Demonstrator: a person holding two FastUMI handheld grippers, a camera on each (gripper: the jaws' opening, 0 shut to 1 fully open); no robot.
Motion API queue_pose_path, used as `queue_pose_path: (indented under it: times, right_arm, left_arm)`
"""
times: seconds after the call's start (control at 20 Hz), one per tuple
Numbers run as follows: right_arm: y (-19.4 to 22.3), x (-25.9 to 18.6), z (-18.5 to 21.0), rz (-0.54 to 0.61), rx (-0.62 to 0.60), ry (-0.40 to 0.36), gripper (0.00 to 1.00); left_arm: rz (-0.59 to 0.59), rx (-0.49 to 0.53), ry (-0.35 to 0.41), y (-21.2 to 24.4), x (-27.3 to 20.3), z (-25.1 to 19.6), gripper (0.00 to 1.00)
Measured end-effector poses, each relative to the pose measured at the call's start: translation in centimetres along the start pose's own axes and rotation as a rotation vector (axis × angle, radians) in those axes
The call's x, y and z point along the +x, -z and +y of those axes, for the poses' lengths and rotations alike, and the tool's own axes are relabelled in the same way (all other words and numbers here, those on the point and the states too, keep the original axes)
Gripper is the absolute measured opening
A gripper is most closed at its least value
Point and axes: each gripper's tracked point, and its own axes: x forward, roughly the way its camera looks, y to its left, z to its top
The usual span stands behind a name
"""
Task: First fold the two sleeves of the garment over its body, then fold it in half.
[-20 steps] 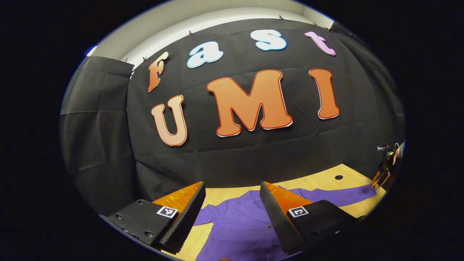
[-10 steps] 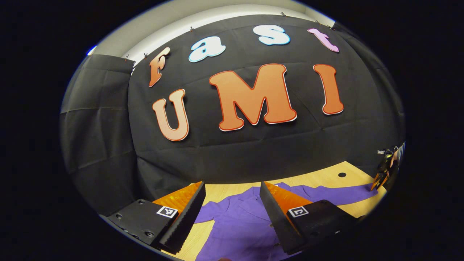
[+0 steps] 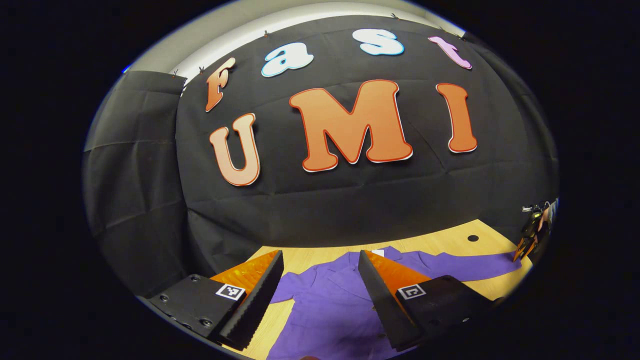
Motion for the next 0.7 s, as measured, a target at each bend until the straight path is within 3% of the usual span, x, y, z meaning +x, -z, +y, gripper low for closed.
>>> queue_pose_path:
  times: [0.05,0.1,0.15,0.2,0.25,0.35,0.7]
  right_arm:
    - [0.2,-0.1,0.0,0.010,0.006,0.004,0.53]
    - [0.2,-0.1,0.2,0.011,0.016,0.008,0.43]
    - [0.3,0.0,0.4,0.018,0.027,0.007,0.50]
    - [0.3,-0.1,0.6,0.019,0.045,0.005,0.40]
    - [0.2,0.0,0.9,0.021,0.068,0.000,0.42]
    - [-0.1,0.0,0.9,0.010,0.083,-0.008,0.06]
    - [0.3,-4.4,3.7,-0.068,0.075,-0.101,0.04]
  left_arm:
    - [-0.002,0.003,-0.001,0.0,-0.1,0.1,0.96]
    - [0.000,0.003,-0.002,0.0,-0.2,0.2,0.96]
    - [0.003,-0.001,-0.001,0.3,-0.1,0.1,0.96]
    - [0.005,-0.004,0.000,0.3,-0.1,0.2,0.96]
    - [0.004,-0.004,-0.001,0.3,-0.1,0.3,0.96]
    - [-0.002,-0.003,-0.003,0.3,-0.4,0.7,0.95]
    - [-0.012,-0.020,0.025,0.6,0.1,2.3,0.95]
